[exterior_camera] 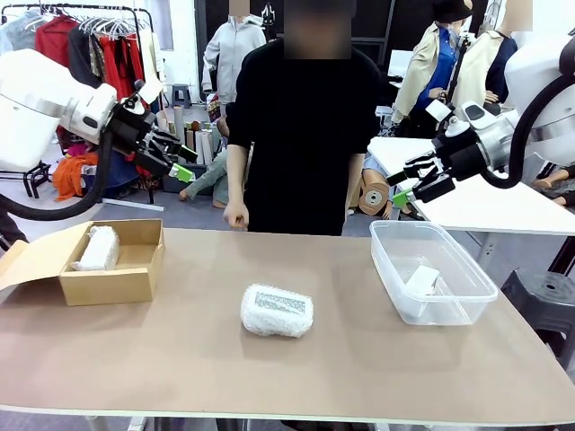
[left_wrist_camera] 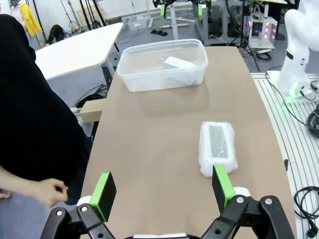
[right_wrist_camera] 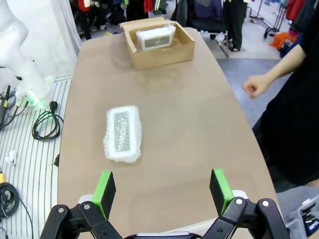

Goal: Separate and place wrapped and unwrapped clocks.
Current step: Pick up the Digital clock indicated by the person.

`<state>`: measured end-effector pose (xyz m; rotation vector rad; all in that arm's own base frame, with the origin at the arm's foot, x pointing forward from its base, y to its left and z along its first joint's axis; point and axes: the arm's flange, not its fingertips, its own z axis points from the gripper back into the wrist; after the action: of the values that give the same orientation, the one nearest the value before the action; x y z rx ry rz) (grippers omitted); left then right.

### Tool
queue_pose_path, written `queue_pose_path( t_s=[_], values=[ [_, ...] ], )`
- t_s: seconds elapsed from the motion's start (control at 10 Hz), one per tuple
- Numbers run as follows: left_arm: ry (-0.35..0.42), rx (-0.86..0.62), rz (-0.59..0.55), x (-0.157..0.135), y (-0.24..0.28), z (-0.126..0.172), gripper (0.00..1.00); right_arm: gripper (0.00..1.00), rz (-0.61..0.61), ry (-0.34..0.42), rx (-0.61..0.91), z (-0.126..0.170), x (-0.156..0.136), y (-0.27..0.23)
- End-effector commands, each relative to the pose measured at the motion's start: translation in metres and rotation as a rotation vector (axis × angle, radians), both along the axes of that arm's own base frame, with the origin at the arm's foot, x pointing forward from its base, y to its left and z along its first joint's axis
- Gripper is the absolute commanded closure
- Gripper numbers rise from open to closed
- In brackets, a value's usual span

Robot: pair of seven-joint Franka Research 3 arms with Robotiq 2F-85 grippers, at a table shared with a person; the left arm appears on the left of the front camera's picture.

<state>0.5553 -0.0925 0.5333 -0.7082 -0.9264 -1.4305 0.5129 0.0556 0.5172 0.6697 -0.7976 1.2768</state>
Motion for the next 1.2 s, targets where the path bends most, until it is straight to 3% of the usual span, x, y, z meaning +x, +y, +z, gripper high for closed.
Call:
queue_pose_path(
  t_s=[0.0,1.1],
  values=[
    [-0.002,-0.008,0.003,-0.0019,0.0002,0.0029,0.00,0.00,-0.017,-0.006,0.002,0.0006,0.0007,0.0032],
    [-0.002,-0.008,0.003,-0.0019,0.0002,0.0029,0.00,0.00,-0.017,-0.006,0.002,0.0006,0.0007,0.0032]
  ],
)
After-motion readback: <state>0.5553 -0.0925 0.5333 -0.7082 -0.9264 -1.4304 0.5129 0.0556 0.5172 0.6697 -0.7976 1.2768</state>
